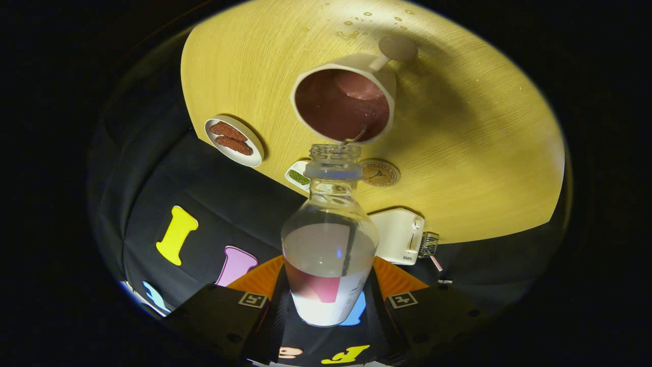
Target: Take the bottle from table, then pour the juice into the cup, finally place the bottle on the coaster
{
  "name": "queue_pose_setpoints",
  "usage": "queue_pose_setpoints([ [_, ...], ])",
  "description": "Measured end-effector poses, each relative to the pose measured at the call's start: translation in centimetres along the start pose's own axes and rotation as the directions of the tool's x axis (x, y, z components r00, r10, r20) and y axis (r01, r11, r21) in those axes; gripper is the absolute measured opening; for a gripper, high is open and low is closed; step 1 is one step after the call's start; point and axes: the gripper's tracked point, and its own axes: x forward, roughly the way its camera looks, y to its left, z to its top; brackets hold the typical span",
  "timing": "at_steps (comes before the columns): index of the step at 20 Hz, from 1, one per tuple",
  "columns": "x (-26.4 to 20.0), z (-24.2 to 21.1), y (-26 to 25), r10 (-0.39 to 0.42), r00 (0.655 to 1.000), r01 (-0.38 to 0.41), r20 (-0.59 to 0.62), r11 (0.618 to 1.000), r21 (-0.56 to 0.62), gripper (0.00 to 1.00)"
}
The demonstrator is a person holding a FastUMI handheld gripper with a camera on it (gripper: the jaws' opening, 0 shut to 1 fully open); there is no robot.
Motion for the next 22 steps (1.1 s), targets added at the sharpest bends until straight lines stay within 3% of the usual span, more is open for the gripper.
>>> queue_pose_setpoints([
  [15, 0.09, 0.33, -0.66, -0.021, 1.0, 0.021, 0.004, 0.999, -0.025, 0.71],
  [22, -0.36, 0.09, -0.18, 0.048, 0.998, -0.043, 0.039, 0.993, -0.11, 0.7],
])
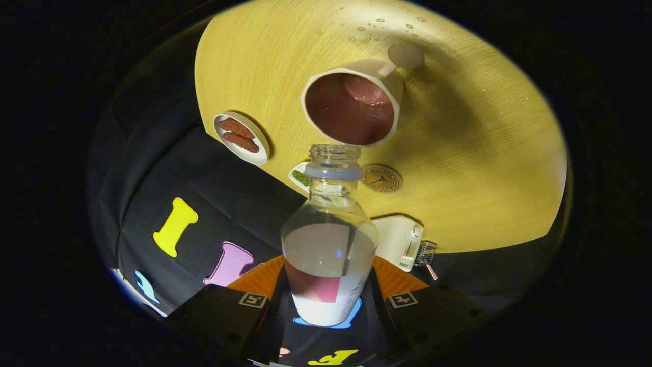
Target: Take the bottle from table, then pour the juice into the cup, finally place the bottle on the coaster
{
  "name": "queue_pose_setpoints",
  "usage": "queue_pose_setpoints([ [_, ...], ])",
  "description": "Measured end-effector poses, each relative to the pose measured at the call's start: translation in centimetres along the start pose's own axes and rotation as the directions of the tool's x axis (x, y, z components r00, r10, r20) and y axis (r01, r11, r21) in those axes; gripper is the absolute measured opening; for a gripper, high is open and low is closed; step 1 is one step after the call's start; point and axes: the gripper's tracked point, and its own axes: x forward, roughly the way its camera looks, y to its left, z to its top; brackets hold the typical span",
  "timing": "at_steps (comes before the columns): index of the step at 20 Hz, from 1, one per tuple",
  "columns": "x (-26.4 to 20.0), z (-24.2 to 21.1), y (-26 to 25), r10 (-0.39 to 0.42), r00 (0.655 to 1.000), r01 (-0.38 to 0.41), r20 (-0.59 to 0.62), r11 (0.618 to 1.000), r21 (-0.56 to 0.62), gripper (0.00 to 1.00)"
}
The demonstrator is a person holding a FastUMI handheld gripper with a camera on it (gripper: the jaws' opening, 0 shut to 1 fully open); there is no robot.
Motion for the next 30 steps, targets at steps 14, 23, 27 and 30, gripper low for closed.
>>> queue_pose_setpoints([
  [14, -6.0, -2.0, -7.7, 0.134, 0.974, 0.11, 0.183, 0.427, -0.897, 0.7],
  [23, -8.6, -1.9, -14.9, 0.188, 0.964, 0.249, 0.188, -0.388, -0.888, 0.7],
  [27, -9.4, -1.0, -16.9, 0.258, 0.948, 0.308, 0.188, -0.585, -0.75, 0.7],
  [30, -9.5, -1.4, -16.4, 0.335, 0.927, 0.356, 0.169, -0.643, -0.678, 0.7],
])
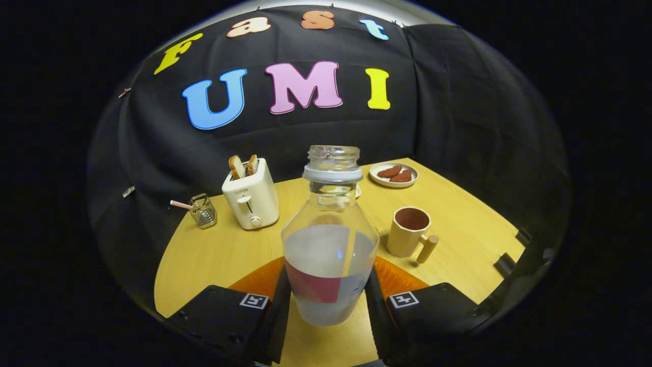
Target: Take the bottle from table, then pour the juice into the cup, finally place the bottle on the coaster
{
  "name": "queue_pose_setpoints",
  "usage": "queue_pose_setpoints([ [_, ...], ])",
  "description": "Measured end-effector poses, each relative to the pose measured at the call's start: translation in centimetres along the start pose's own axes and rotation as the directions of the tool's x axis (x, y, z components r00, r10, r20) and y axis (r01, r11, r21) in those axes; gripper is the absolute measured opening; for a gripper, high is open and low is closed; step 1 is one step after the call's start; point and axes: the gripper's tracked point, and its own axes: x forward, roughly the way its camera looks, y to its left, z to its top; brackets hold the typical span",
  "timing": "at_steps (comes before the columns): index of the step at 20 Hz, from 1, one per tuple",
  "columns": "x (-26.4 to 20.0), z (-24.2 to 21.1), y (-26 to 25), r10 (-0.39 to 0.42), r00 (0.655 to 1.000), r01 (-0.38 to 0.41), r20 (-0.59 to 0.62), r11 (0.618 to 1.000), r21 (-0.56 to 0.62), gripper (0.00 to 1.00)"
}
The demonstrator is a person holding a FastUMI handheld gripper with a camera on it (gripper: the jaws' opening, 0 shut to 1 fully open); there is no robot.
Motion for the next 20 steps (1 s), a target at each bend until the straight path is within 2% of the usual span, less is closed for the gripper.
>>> queue_pose_setpoints([
  [7, 2.8, 4.5, 0.6, 0.018, 0.984, 0.001, 0.177, 0.994, -0.106, 0.7],
  [10, 4.6, 6.4, 0.5, 0.026, 0.976, -0.002, 0.218, 0.994, -0.109, 0.7],
  [20, 12.3, 8.6, 0.6, 0.031, 0.968, 0.002, 0.249, 0.992, -0.13, 0.7],
])
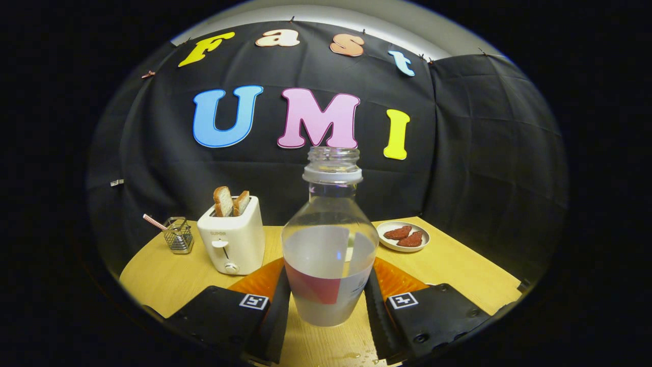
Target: Take the bottle from table, then pour the juice into the cup, finally place the bottle on the coaster
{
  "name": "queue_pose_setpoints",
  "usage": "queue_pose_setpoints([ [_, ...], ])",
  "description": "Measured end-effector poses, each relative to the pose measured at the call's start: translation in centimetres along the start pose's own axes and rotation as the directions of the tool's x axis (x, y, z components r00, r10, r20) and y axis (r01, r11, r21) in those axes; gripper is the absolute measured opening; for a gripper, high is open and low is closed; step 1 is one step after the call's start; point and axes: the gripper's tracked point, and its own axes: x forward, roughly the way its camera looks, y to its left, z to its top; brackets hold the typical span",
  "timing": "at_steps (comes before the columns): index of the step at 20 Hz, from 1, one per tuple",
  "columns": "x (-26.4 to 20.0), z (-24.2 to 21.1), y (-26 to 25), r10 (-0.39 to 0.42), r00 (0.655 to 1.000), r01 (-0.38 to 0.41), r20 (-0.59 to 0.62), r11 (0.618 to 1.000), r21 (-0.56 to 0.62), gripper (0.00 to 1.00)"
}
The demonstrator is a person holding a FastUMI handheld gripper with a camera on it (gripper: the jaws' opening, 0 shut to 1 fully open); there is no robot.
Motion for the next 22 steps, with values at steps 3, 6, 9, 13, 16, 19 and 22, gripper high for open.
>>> queue_pose_setpoints([
  [3, 2.8, -0.2, 0.5, 0.002, 1.0, -0.001, 0.018, 1.0, -0.022, 0.7],
  [6, 5.3, -0.9, 1.2, 0.009, 0.999, -0.006, 0.036, 0.998, -0.063, 0.7],
  [9, 7.5, -1.4, 2.0, 0.027, 0.998, -0.022, 0.05, 0.996, -0.091, 0.7],
  [13, 10.6, -2.8, 2.0, 0.018, 0.999, -0.014, 0.048, 0.997, -0.079, 0.7],
  [16, 12.7, -4.6, 2.1, 0.012, 1.0, -0.009, 0.026, 0.994, -0.106, 0.7],
  [19, 13.7, -6.3, 2.0, 0.016, 1.0, -0.017, -0.011, 0.994, -0.108, 0.7],
  [22, 14.2, -6.6, 1.7, 0.011, 1.0, -0.012, -0.02, 0.995, -0.096, 0.7],
])
